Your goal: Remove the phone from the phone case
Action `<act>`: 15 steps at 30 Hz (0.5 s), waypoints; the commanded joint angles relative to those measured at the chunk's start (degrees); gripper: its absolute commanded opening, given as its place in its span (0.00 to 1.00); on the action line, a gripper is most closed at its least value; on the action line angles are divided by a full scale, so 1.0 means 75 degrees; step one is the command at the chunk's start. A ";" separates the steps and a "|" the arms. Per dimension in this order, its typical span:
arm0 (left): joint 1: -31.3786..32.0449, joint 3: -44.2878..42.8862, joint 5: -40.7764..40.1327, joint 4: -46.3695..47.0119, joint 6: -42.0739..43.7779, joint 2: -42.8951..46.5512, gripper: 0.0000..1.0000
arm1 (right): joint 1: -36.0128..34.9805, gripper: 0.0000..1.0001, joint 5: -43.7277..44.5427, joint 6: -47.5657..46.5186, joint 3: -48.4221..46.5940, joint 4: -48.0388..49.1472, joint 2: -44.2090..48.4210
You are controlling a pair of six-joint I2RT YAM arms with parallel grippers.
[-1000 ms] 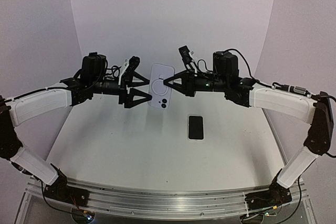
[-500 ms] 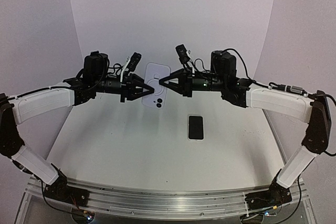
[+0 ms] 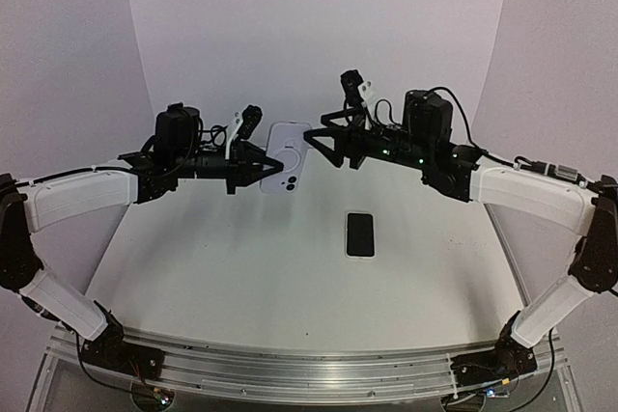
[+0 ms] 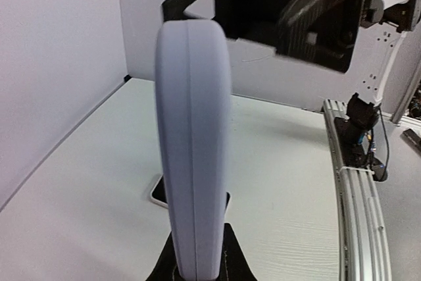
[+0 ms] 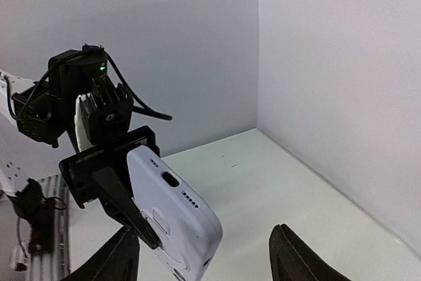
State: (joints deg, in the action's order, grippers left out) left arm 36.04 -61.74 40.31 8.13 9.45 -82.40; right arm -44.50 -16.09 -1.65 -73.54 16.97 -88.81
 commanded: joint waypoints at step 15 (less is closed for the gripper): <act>0.0128 0.0241 -0.0251 0.1117 0.1368 0.0694 0.00 | -0.0313 0.53 0.0467 -0.3050 -0.0491 -0.0091 -0.0173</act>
State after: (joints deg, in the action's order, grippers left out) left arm 36.73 -59.33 37.36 11.00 18.01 -80.91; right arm -46.92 -12.63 -22.01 -74.06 15.74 -88.94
